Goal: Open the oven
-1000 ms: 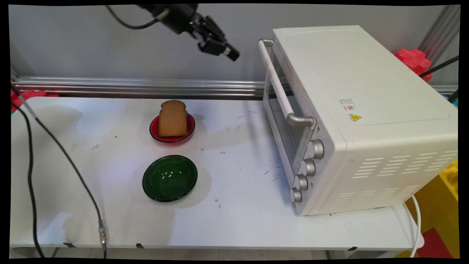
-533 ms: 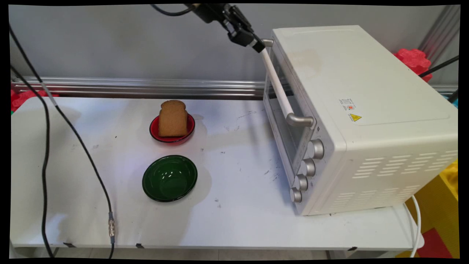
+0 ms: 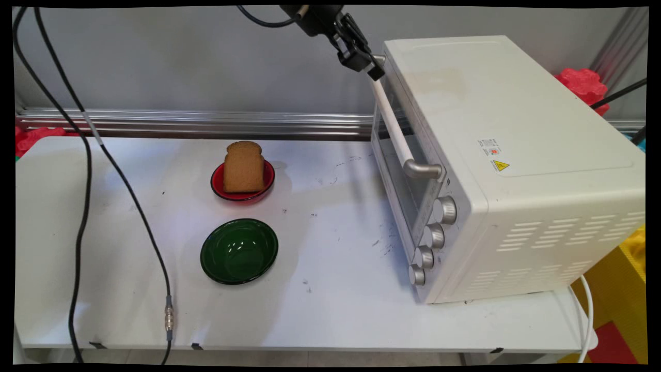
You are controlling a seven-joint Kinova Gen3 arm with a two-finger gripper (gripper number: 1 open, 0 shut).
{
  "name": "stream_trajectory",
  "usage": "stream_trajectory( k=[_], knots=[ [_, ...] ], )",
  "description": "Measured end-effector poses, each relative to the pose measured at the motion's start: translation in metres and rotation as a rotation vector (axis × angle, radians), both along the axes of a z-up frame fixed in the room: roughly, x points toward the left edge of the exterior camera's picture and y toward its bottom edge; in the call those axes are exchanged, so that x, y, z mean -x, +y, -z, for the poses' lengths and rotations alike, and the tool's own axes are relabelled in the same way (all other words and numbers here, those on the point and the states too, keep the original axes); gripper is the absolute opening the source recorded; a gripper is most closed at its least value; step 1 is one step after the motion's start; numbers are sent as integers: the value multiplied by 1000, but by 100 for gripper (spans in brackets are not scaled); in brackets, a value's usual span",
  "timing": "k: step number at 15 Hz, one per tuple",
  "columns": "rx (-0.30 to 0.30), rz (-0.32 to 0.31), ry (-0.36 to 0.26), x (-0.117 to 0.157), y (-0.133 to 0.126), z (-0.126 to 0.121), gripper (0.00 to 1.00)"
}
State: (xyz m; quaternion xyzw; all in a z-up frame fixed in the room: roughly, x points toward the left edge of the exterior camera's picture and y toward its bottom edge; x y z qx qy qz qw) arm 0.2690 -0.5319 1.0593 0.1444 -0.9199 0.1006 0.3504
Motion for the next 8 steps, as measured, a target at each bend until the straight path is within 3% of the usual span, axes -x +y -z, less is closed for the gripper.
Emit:
stream_trajectory(
  k=[8],
  knots=[
    [-15,3,-19,18,-12,13,0]
  ],
)
